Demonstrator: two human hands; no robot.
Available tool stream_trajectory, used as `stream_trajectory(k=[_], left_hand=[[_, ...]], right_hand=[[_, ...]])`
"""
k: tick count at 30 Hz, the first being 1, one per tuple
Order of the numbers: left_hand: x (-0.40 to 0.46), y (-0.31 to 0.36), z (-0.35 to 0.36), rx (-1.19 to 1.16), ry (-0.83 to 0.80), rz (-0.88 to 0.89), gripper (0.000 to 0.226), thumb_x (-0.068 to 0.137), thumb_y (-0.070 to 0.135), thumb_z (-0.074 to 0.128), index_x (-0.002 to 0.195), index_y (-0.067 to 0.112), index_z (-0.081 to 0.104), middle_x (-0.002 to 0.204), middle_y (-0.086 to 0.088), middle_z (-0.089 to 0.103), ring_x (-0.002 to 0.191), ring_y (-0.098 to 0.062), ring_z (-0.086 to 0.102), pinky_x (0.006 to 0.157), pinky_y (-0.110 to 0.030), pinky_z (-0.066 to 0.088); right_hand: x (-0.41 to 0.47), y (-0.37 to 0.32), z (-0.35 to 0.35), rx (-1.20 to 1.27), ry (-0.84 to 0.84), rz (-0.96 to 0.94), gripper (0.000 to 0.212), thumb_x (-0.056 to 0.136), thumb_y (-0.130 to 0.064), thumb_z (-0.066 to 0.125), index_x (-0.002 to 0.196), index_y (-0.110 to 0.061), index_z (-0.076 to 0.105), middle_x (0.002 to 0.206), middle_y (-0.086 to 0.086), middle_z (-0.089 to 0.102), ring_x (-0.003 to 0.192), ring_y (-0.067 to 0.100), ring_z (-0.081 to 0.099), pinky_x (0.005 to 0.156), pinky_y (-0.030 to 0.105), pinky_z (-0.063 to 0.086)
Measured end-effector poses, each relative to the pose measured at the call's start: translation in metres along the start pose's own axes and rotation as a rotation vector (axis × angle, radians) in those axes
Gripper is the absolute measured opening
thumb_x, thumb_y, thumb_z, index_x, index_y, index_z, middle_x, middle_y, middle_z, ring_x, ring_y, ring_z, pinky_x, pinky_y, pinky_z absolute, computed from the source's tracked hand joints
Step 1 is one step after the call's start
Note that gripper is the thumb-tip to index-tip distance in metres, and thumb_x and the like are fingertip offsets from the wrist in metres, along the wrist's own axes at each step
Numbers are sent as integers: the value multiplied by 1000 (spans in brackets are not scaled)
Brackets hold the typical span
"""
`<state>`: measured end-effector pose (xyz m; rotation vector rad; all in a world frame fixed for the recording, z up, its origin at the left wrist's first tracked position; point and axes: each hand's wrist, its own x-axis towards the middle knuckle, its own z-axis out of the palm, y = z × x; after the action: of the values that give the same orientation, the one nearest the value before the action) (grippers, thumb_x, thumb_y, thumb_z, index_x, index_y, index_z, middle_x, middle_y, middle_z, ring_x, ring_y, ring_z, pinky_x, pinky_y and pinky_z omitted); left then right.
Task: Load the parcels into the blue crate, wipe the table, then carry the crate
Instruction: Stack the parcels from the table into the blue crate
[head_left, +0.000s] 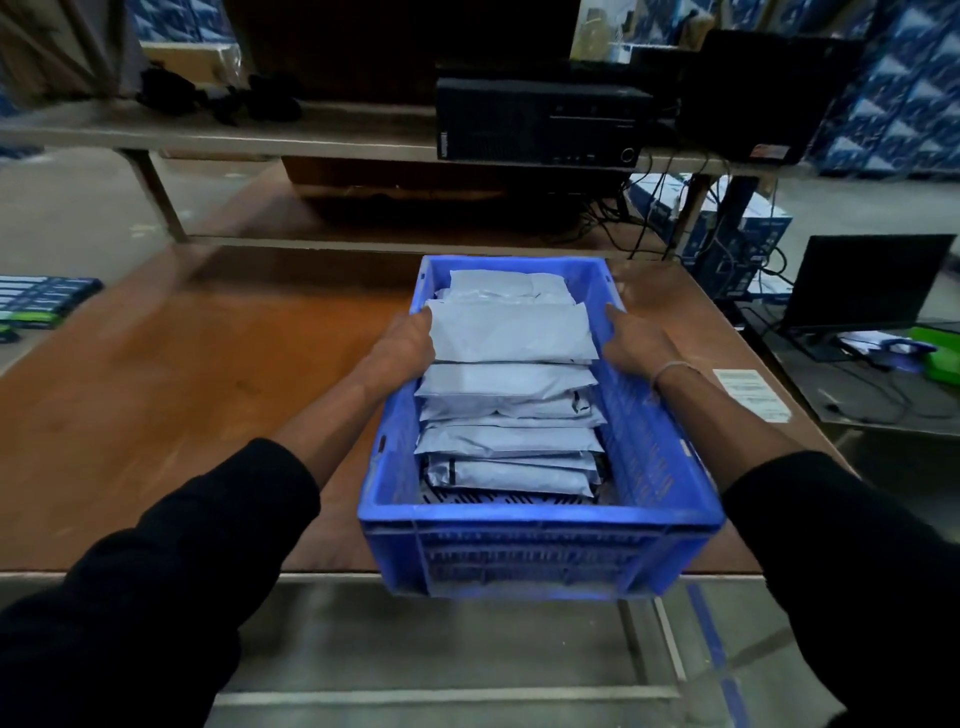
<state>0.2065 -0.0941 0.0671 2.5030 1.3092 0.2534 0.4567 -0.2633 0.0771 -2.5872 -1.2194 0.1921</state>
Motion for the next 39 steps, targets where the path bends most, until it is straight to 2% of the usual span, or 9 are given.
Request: stream_trajectory(k=[5, 7, 10, 13, 16, 19, 24, 32, 39], left_hand=[[-39, -20, -14, -104, 34, 89, 44, 93, 12, 54, 136, 8, 51, 134, -24, 57, 115, -40, 58, 82, -34, 44], [-60, -24, -22, -118, 37, 134, 52, 90, 13, 59, 141, 9, 50, 134, -22, 59, 116, -39, 59, 83, -35, 46], [-95, -26, -32, -115, 40, 152, 49, 90, 13, 57, 138, 8, 51, 136, -23, 57, 119, -42, 58, 86, -37, 46], [-130, -29, -40, -137, 25, 197, 40, 86, 12, 53, 126, 9, 54, 129, -25, 59, 109, -43, 61, 77, -32, 41], [-158, -29, -43, -159, 20, 249, 38, 86, 11, 51, 123, 8, 54, 124, -24, 60, 102, -41, 61, 75, -32, 40], [-185, -18, -41, -193, 30, 308, 38, 89, 8, 49, 126, 6, 53, 123, -26, 60, 94, -38, 59, 73, -31, 37], [-216, 18, -36, -176, 74, 396, 44, 94, 5, 49, 137, 2, 50, 130, -30, 58, 112, -44, 58, 78, -31, 36], [-244, 112, -17, -170, 36, 540, 41, 95, 4, 48, 135, -3, 49, 126, -32, 57, 109, -45, 58, 75, -32, 35], [-270, 217, 19, -214, -14, 646, 28, 92, 5, 49, 119, -2, 53, 112, -29, 59, 91, -38, 55, 70, -33, 33]], right_hand=[[-59, -15, -10, -1, 59, 21, 65, 95, -12, 47, 156, -15, 25, 147, 22, 46, 127, 42, 50, 99, 40, 44], [-87, -16, -16, -9, 98, 10, 59, 95, -13, 50, 152, -12, 33, 145, 24, 46, 125, 42, 50, 97, 42, 45], [-133, -19, -23, -27, 138, 13, 57, 96, -18, 52, 150, -10, 36, 149, 24, 41, 128, 42, 47, 99, 44, 45], [-184, -22, -26, 20, 167, 61, 56, 95, -15, 53, 149, -9, 39, 148, 24, 42, 130, 43, 46, 103, 44, 44], [-229, -19, -34, 70, 172, 91, 65, 94, -16, 54, 154, -13, 31, 155, 19, 36, 136, 39, 43, 107, 42, 41], [-271, -13, -39, 84, 204, 136, 65, 93, -15, 51, 155, -14, 30, 152, 19, 41, 133, 40, 46, 106, 43, 42], [-326, 10, -56, 50, 252, 248, 64, 92, -10, 48, 154, -14, 31, 146, 24, 47, 130, 42, 48, 104, 42, 40], [-383, 87, -89, 96, 309, 371, 67, 92, -9, 47, 156, -18, 28, 149, 21, 45, 133, 41, 46, 106, 42, 40], [-427, 182, -126, 78, 350, 466, 66, 92, -8, 47, 155, -17, 30, 148, 22, 45, 134, 41, 44, 105, 41, 39]])
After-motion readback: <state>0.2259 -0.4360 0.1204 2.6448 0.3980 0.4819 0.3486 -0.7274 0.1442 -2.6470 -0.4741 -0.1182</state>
